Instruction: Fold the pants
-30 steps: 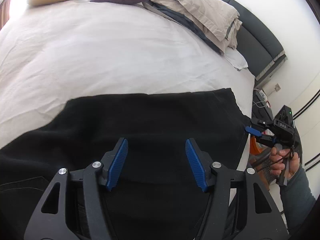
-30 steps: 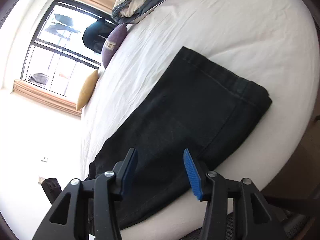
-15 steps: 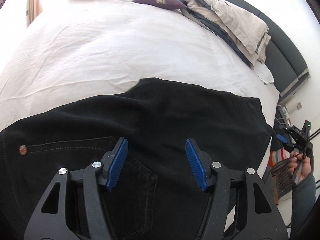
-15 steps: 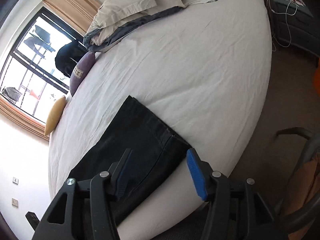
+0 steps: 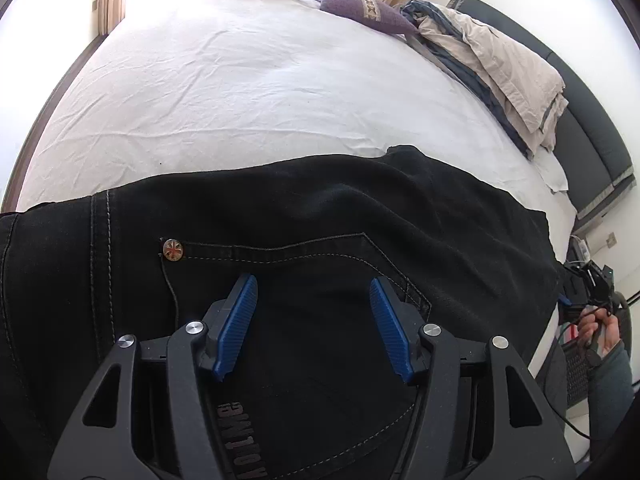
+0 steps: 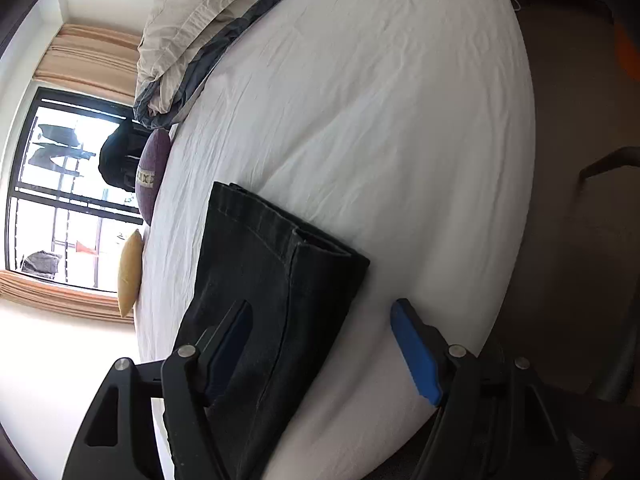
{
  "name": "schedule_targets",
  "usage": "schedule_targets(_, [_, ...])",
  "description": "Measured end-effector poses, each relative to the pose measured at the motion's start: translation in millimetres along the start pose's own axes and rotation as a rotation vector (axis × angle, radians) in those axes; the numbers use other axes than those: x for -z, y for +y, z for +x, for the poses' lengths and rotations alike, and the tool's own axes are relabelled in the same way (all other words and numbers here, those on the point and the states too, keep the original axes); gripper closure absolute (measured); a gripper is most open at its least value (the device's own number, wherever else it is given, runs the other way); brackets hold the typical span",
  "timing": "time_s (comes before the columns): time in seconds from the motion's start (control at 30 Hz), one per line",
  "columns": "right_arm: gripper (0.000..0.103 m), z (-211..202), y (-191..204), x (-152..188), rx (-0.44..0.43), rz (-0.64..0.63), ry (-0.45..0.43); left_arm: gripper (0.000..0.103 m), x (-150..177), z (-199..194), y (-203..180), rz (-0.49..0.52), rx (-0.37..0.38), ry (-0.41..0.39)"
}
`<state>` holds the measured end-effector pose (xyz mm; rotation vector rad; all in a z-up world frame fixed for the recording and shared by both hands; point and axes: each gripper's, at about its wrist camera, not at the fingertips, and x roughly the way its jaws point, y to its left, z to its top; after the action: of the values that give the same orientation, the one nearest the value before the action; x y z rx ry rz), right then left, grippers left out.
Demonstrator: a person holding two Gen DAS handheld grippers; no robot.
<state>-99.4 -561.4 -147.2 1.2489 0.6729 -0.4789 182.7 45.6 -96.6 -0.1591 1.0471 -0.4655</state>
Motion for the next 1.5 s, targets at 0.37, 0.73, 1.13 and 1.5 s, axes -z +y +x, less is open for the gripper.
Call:
schedule_targets(0.37, [0.04,2.0,22.3,2.7,0.018,-0.042,-0.014,0.045,-15.7,20.4,-98.5,0.165,0.09,0.028])
schedule_targets(0.73, [0.05,10.3,8.3,-5.1,-0.064,0.045,-0.04,0.046,-3.6,70.3,-95.2,0.166,0.059,0.093])
schedule_targets(1.13, [0.089,-1.7,33.1,1.2,-0.051,-0.028,-0.121,0.047,-1.5,74.2,-98.5,0.171,0.051,0.1])
schedule_targets(1.5, [0.09,31.6,243.2,236.1,-0.019,-1.218,0.168,0.047,-5.3,73.9,-86.9,0.118,0.093,0.087])
